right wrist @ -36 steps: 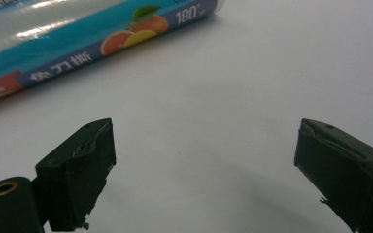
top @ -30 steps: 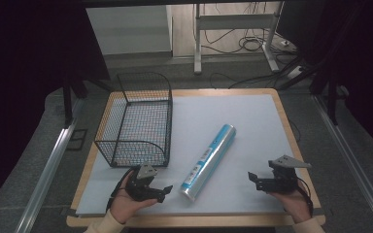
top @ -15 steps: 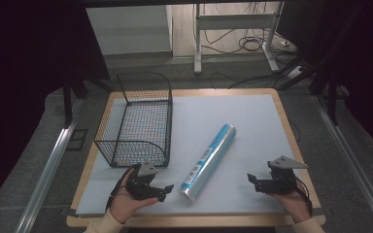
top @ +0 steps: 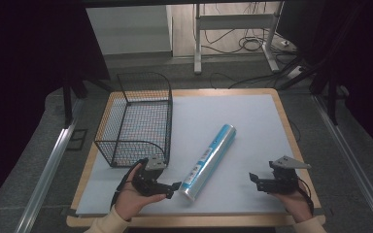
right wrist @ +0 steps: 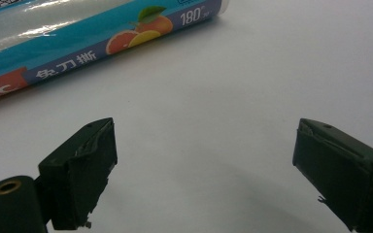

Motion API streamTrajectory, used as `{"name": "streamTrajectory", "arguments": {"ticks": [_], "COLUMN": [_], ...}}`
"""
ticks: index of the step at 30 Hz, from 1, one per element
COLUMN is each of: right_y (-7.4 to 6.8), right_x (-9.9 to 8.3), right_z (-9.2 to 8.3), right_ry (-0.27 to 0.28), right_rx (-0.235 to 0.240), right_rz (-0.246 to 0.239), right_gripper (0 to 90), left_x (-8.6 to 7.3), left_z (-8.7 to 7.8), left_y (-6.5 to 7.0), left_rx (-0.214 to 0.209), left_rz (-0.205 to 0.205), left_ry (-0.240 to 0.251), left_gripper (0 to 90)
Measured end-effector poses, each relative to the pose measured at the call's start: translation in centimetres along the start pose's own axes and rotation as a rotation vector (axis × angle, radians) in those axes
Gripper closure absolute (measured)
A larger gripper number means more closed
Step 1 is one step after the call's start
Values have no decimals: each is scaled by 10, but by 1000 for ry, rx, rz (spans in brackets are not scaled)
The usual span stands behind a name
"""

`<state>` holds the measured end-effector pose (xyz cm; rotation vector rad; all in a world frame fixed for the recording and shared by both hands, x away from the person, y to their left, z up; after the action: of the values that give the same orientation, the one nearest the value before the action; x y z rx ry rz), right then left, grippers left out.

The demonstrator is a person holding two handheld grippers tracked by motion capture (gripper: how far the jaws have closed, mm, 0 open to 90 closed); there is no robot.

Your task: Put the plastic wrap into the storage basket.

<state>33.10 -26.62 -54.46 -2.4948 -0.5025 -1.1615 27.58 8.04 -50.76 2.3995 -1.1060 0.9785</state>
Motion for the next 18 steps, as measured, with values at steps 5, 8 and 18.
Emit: {"name": "streamTrajectory", "arguments": {"ticks": [5, 8, 18], "right_y": [1, 2, 0], "right_x": [-1, -1, 0], "right_z": [1, 0, -1], "right_ry": [-4, -2, 13], "right_rx": [-8, -10, 7], "right_rz": [-1, 3, 6], "right_gripper": [90, 90, 90], "left_x": [7, 12, 26], "left_z": [2, 3, 7], "left_y": [2, 4, 10], "left_rx": [-5, -7, -11], "left_rz": [12, 21, 38], "left_ry": [2, 4, 8], "left_gripper": [198, 198, 187]}}
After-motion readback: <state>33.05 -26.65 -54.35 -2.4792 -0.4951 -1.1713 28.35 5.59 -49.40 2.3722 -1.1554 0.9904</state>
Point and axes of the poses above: each handheld gripper's, and its own axes: z roughly forward along the jaws, x roughly out of its top, y roughly to its right, the point moved 6 cm from there along z, roughly forward along the jaws, and after that the axes turned 9 degrees about z, right-handed, at the moved point
